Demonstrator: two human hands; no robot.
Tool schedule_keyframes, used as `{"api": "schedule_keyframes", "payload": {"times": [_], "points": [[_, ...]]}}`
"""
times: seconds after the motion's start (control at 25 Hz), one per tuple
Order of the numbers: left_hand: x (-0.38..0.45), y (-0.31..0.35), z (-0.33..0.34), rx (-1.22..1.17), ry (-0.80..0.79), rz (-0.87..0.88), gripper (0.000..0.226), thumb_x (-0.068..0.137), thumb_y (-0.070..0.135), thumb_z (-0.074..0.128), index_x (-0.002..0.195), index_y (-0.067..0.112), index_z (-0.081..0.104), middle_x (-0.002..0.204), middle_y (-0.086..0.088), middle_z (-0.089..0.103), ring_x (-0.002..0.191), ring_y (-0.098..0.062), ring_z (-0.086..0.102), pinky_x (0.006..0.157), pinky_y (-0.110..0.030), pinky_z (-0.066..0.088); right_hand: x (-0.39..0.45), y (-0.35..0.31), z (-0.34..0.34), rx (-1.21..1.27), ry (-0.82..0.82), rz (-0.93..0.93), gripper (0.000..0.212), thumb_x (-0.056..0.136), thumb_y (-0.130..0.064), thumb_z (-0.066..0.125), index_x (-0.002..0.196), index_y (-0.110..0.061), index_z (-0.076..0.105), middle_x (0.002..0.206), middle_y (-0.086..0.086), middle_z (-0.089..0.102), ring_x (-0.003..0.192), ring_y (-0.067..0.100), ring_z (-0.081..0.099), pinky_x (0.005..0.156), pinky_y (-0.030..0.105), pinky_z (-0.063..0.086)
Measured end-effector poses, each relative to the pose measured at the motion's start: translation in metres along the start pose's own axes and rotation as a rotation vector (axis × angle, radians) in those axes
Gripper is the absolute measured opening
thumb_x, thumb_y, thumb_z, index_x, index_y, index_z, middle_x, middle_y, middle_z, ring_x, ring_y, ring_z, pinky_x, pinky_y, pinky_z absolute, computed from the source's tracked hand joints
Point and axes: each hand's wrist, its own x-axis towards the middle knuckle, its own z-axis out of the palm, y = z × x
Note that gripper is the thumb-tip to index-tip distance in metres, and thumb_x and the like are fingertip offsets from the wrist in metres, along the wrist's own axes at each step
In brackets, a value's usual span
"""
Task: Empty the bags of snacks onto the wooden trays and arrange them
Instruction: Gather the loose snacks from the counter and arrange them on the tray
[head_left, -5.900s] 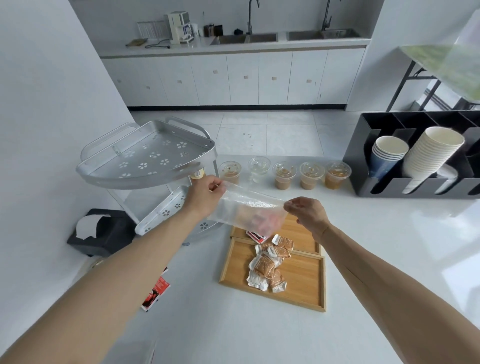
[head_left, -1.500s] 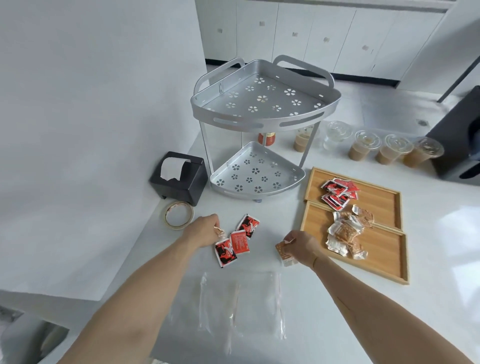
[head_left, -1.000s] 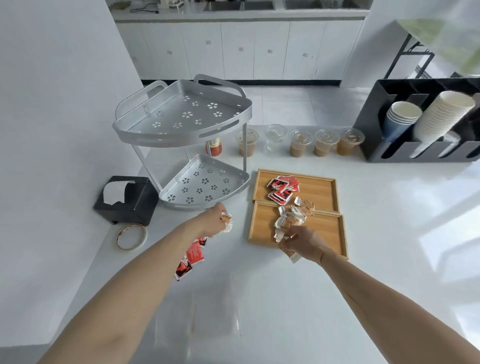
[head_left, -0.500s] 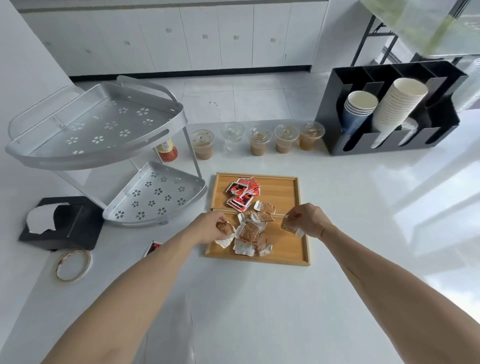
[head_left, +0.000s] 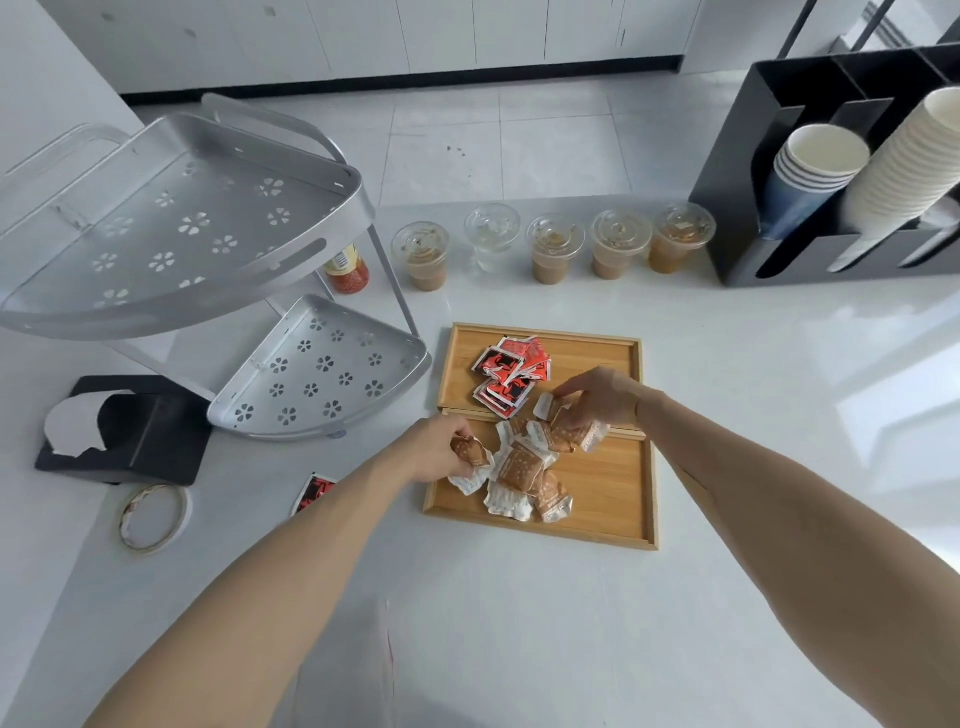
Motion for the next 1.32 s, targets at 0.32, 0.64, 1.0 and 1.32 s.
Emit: {"api": "schedule_keyframes", "payload": {"times": [0.32, 0.64, 1.0, 1.32], "points": [[-0.003, -0.001, 0.004, -0.059, -0.023, -0.047, 0.041, 0.076, 0.018, 0.08, 0.112, 0.019, 0.061, 0.112, -0.002, 0.066, 0.098, -0.02, 0.061, 0.081, -0.029, 0.048, -0.01, 0.008, 0.013, 0.094, 0.172, 0.04, 0.031, 0.077, -0.021, 0.082, 0.105, -0.017, 0.068, 0.102, 0.002, 0.068, 0.094, 0.022, 0.062, 0.078, 0.032, 0.054], [-0.014, 0.006, 0.009, -0.114, -0.004, -0.078, 0.046, 0.077, 0.014, 0.077, 0.118, 0.016, 0.057, 0.115, -0.007, 0.066, 0.095, -0.021, 0.061, 0.077, -0.029, 0.048, -0.054, 0.037, 0.035, 0.381, 0.192, 0.176, 0.02, 0.077, -0.016, 0.08, 0.086, -0.023, 0.064, 0.099, 0.006, 0.068, 0.089, 0.023, 0.065, 0.073, 0.035, 0.059], [-0.029, 0.012, 0.031, 0.02, 0.174, -0.079, 0.054, 0.084, 0.009, 0.057, 0.136, 0.02, 0.045, 0.129, -0.012, 0.053, 0.111, -0.031, 0.059, 0.09, -0.038, 0.05, -0.086, 0.034, 0.091, 0.108, 0.451, 0.205, 0.025, 0.082, -0.038, 0.069, 0.103, -0.025, 0.064, 0.1, 0.002, 0.072, 0.089, 0.025, 0.065, 0.067, 0.032, 0.05], [-0.054, 0.003, 0.025, 0.033, 0.223, -0.012, 0.057, 0.084, 0.019, 0.064, 0.138, 0.024, 0.046, 0.128, -0.011, 0.052, 0.119, -0.029, 0.055, 0.099, -0.042, 0.047, -0.106, 0.011, 0.099, -0.105, 0.553, 0.17, 0.041, 0.093, -0.04, 0.055, 0.13, -0.022, 0.056, 0.134, 0.008, 0.055, 0.124, 0.03, 0.047, 0.095, 0.044, 0.045]]}}
